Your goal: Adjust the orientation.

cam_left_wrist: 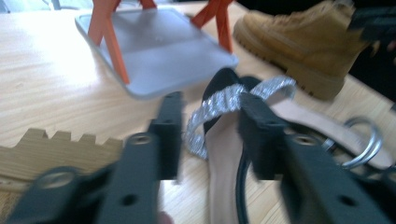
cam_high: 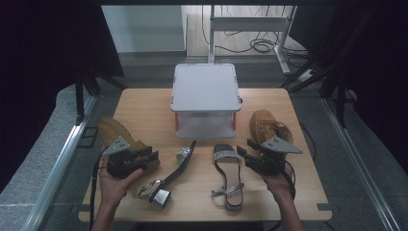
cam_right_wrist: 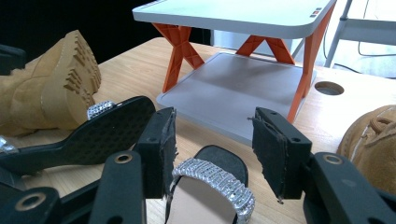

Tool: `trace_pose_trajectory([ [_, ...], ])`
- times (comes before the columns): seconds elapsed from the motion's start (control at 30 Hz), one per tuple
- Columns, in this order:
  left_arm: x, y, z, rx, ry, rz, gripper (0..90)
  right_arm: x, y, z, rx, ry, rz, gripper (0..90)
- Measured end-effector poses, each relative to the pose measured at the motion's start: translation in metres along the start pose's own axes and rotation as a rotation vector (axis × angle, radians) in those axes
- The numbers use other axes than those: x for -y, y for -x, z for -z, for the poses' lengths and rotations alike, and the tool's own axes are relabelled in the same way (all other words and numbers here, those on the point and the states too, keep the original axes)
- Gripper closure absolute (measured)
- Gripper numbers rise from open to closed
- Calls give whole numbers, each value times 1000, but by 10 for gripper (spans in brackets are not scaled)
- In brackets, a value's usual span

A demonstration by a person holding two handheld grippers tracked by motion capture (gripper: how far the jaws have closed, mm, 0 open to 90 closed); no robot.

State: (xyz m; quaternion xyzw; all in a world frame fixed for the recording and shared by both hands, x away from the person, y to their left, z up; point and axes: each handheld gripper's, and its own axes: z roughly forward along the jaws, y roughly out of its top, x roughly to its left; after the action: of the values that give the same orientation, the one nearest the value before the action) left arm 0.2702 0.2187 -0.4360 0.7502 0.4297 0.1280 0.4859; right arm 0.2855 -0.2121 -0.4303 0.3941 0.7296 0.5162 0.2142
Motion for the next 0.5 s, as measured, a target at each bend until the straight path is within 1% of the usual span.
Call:
trace_pose_trajectory([
  [0.03,0,0,0,0,0,0,730,0,1,0,-2,4,-1,493],
  [0.1,1,0,-1,22,-9,13,806,1,4,0,-2,8,-3,493],
  [0.13,1,0,-1,26,-16,13,806,1,4,0,-2,8,-3,493],
  [0.17,1,1,-1,23,-28,8,869,2,7,0,-3,15,4,489],
  [0.2,0,2,-1,15,-35,3,891,2,7,-1,-2,9,7,488],
  [0.27,-1,3,2,12,-27,3,895,3,7,-1,0,6,12,488],
  [0.33,-5,5,4,10,-15,1,895,6,6,0,11,-7,30,484],
  [0.37,-8,7,3,15,-9,-4,896,9,5,3,21,-13,30,481],
  [0.4,-8,7,3,15,-9,-4,896,10,5,5,25,-14,29,479],
  [0.43,-11,8,0,24,-13,-15,896,11,5,6,31,-16,22,477],
  [0.5,-11,8,-3,30,-19,-23,895,12,6,8,38,-17,15,476],
])
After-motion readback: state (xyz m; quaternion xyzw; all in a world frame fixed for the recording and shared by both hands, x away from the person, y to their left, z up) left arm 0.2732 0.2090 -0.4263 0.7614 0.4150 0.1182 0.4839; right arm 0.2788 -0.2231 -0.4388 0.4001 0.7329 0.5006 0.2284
